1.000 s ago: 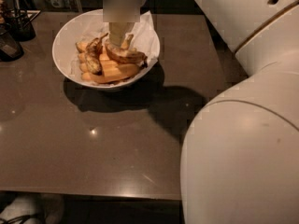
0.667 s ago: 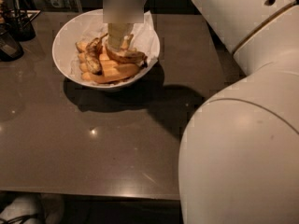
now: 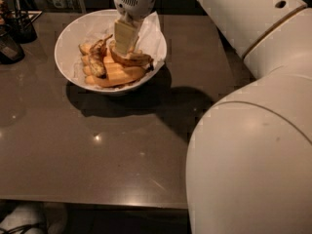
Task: Pick banana from white bowl
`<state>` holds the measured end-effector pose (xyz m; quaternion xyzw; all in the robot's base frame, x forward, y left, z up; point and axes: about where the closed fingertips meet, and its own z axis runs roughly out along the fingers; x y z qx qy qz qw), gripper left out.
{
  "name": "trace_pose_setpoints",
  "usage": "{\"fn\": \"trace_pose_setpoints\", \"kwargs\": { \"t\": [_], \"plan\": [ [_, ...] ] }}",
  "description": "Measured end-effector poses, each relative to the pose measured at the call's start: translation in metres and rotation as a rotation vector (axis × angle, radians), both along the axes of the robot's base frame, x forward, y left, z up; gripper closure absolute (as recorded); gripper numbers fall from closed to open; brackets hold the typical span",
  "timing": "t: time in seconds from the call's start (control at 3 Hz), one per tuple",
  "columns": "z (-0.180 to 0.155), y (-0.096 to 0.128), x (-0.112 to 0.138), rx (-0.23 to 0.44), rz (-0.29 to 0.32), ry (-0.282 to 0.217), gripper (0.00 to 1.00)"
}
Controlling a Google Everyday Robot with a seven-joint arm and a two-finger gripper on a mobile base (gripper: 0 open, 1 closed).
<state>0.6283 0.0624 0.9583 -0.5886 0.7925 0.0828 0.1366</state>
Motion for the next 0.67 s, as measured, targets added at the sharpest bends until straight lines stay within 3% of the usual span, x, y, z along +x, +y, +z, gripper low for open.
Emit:
{"fn": "trace_pose_setpoints", "kwargs": {
  "t": [0.67],
  "plan": [
    [-0.0098, -0.0073, 0.0056, -0.008, 0.009, 0.013, 0.61]
  ]
}}
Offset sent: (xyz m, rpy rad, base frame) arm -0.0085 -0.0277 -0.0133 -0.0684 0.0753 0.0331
